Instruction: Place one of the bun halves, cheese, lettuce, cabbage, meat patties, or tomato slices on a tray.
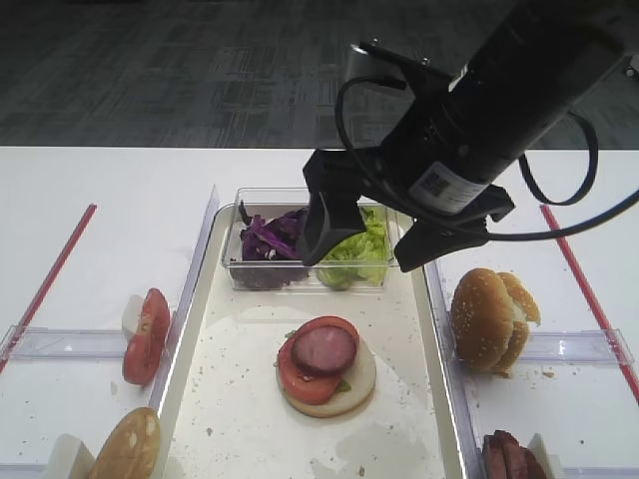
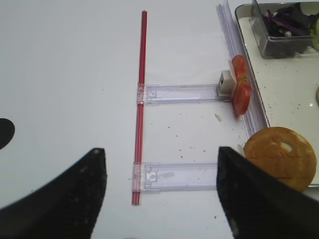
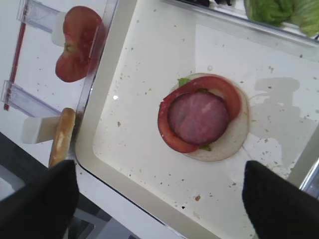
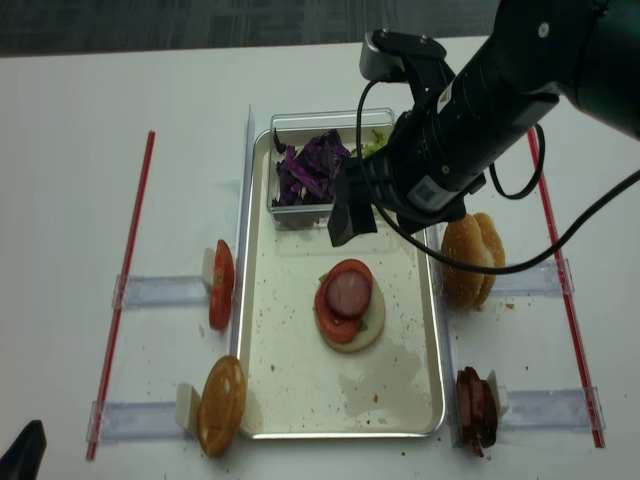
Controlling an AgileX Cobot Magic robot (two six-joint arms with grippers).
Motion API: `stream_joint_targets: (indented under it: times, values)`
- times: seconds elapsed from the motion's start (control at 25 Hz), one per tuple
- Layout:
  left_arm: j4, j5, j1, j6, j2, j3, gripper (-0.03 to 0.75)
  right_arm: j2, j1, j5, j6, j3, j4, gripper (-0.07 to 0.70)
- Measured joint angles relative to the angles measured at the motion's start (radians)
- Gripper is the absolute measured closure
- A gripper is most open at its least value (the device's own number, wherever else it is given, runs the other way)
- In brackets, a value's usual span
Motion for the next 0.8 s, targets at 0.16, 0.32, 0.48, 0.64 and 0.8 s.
stream_joint_targets:
  times: [0.16, 0.32, 0.48, 0.64, 0.8]
  values:
    - [0.0, 0.0, 0.0, 0.0, 0.0, 0.0, 0.278, 0.0, 0.0, 0.001, 0.032, 0.0, -0.035, -0.046]
    - [0.0, 0.0, 0.0, 0.0, 0.0, 0.0, 0.278, 0.0, 0.0, 0.004, 0.166, 0.0, -0.19, -0.046]
    - [0.0, 0.0, 0.0, 0.0, 0.0, 0.0, 0.278, 0.0, 0.0, 0.06, 0.325, 0.0, -0.436, -0.046]
    - [0.0, 0.0, 0.0, 0.0, 0.0, 0.0, 0.278, 0.0, 0.0, 0.115, 0.406, 0.0, -0.591, -0.046]
    - [0.0, 0.0, 0.0, 0.0, 0.0, 0.0, 0.278, 0.0, 0.0, 0.12, 0.422, 0.0, -0.615, -0.046]
